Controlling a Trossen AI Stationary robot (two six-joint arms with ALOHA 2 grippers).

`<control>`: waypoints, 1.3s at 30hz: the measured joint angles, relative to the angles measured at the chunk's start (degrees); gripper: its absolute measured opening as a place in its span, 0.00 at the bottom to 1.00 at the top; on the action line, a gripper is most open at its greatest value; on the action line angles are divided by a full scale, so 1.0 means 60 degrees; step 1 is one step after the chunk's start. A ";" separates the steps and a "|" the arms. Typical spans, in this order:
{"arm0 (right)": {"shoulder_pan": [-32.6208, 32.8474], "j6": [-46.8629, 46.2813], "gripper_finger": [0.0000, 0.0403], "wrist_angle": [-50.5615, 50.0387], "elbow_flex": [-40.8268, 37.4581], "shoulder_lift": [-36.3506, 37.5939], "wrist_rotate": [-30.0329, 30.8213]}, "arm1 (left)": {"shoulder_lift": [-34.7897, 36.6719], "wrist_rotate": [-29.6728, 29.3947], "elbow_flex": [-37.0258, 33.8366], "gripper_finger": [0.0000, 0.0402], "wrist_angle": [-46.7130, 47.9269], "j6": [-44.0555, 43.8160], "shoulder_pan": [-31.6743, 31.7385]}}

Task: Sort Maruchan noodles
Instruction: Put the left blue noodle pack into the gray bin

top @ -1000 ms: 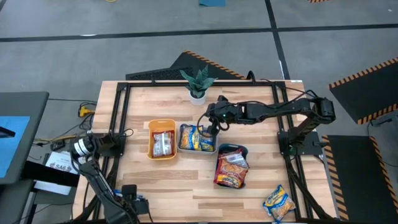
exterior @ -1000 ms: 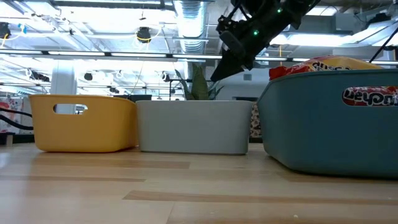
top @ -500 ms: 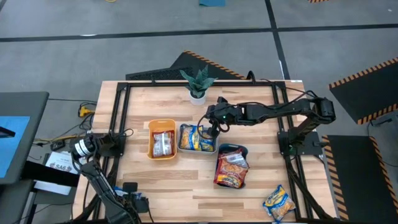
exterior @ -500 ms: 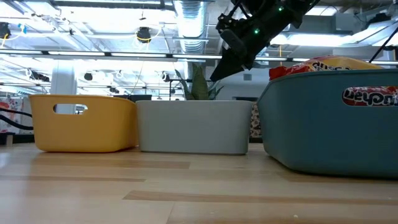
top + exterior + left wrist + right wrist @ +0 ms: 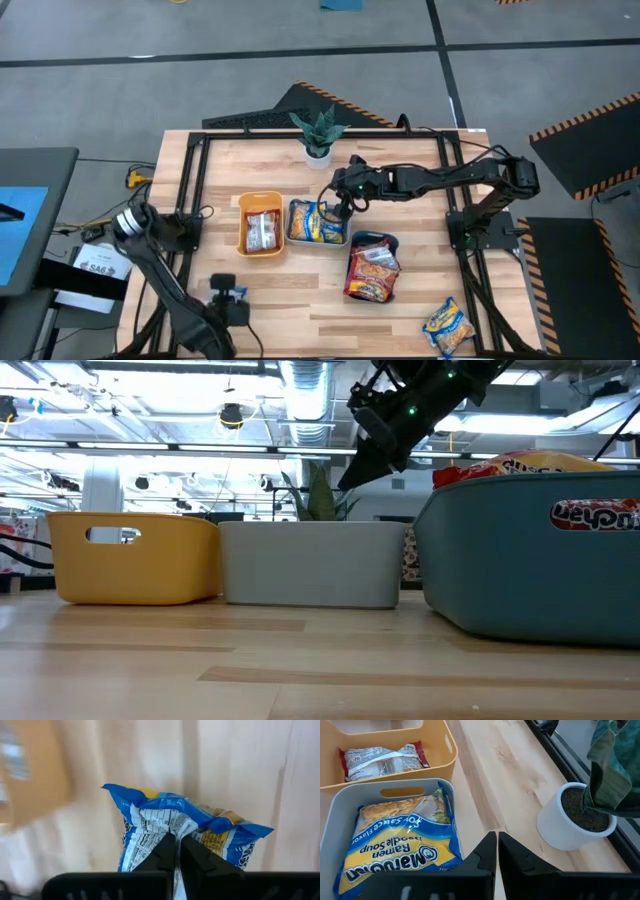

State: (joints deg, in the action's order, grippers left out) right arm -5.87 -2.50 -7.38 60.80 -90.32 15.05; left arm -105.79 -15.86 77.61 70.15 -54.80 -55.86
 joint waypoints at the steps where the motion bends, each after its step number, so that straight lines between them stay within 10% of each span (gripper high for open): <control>1: 0.0005 0.0000 0.10 0.0000 0.0000 0.0000 0.0000 | 0.0219 -0.0295 -0.0005 0.00 -0.0055 0.0004 0.0029; 10: 0.0231 0.0256 0.10 -0.0107 0.0000 0.0114 -0.0023 | 0.2335 -0.2904 0.0007 0.00 -0.0328 0.1134 0.0848; 18: 0.0580 0.0429 0.10 -0.0461 0.0004 0.1143 -0.0015 | 0.3710 -0.4440 -0.0009 0.00 -0.2966 0.7029 0.2866; 28: 0.1237 0.0438 0.10 -0.1417 0.0000 0.2164 0.0896 | 0.3721 -0.1351 -0.0153 0.00 -0.6844 1.2494 0.6230; 39: 0.2125 0.0407 0.10 -0.2543 -0.0004 0.2259 0.2858 | 0.3729 0.2379 -0.2893 0.00 -1.2711 1.3724 0.8549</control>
State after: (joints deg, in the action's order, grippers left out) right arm 6.88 -0.06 -22.64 60.77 -76.77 32.20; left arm -83.42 -1.59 60.25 -6.12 27.54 -4.57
